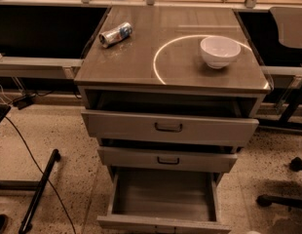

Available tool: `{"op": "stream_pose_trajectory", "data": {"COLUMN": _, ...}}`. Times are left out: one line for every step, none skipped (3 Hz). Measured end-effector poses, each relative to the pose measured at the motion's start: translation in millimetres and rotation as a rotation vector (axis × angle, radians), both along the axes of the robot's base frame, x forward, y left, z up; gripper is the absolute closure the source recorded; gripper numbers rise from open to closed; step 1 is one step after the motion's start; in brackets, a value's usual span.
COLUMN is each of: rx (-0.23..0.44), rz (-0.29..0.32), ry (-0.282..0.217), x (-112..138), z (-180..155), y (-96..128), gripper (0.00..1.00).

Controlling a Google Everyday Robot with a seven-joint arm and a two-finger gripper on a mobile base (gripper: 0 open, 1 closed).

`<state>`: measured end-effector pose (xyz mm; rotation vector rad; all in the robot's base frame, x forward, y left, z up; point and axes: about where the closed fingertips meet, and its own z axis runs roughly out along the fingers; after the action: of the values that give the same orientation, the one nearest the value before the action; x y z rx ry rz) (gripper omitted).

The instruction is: Close bottom drawer

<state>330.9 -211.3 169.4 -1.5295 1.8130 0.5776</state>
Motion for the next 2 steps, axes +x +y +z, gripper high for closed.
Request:
{"op": "stream_pose_trajectory", "data": {"rx": 0.029, "rz": -0.049, "ry": 0.023, "x": -3, "z": -18, "y": 5, "gripper": 1.0}}
{"op": "stream_pose_trajectory", "data": {"rx": 0.091, "rz": -0.142, "ry": 0.048, "x": 13, "z": -27, "y": 22, "gripper": 1.0}}
